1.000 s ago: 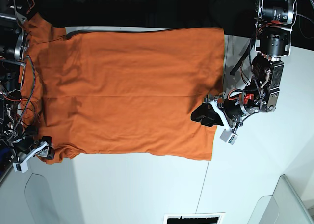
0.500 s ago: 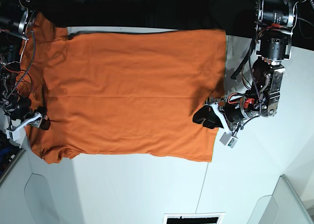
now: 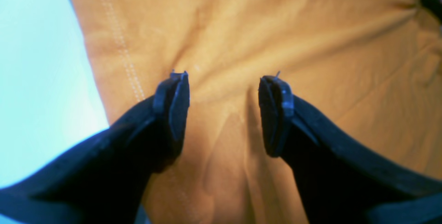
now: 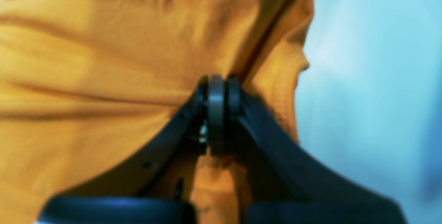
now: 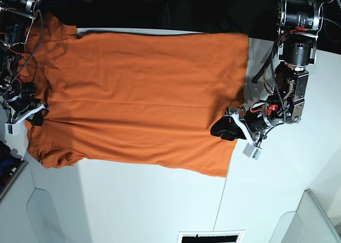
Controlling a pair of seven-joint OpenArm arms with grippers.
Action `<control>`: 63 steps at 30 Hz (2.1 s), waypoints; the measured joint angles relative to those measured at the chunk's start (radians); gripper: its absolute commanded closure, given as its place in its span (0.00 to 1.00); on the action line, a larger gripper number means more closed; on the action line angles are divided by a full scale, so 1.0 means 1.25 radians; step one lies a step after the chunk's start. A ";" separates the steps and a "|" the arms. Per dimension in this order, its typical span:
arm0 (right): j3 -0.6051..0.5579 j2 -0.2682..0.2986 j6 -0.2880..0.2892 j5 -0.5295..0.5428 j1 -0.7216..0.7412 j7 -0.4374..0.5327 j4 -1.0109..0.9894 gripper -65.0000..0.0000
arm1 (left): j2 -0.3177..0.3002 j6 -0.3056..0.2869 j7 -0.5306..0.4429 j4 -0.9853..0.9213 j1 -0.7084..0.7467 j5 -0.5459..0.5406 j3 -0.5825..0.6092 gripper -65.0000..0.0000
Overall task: Layout the t-shirt on the table in an organized manner, then fold the t-shirt properly
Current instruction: 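Drag the shirt hem with the right gripper to straighten the shirt, then pull the shirt with both grippers to square it on the table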
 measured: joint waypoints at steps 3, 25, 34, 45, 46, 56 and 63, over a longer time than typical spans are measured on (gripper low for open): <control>0.000 0.000 -0.009 -0.014 0.016 0.003 -0.016 1.00 | 0.004 -0.007 -0.008 -0.047 -0.027 -0.004 0.000 0.44; -0.002 0.097 -0.021 0.084 0.170 -0.127 0.003 1.00 | -0.027 0.005 0.243 -0.011 -0.157 -0.180 0.004 0.45; -0.002 0.133 -0.015 0.172 0.026 -0.150 0.130 0.65 | -0.095 0.006 0.262 0.099 -0.041 -0.243 0.004 0.45; -0.002 0.127 -0.015 0.212 0.020 -0.219 0.131 0.42 | -0.091 0.006 0.244 0.103 0.011 -0.244 0.005 0.45; -0.001 0.127 -0.015 0.217 0.019 -0.246 0.131 0.42 | -0.091 0.006 0.242 0.104 0.010 -0.247 0.005 0.45; 0.024 0.117 -0.051 0.237 -0.076 -0.276 0.132 0.43 | -0.086 0.006 0.263 0.104 0.014 -0.362 0.005 0.45; 0.028 0.117 -0.128 0.136 -0.084 -0.161 0.132 1.00 | -0.008 0.006 0.237 0.107 0.014 -0.283 0.005 0.52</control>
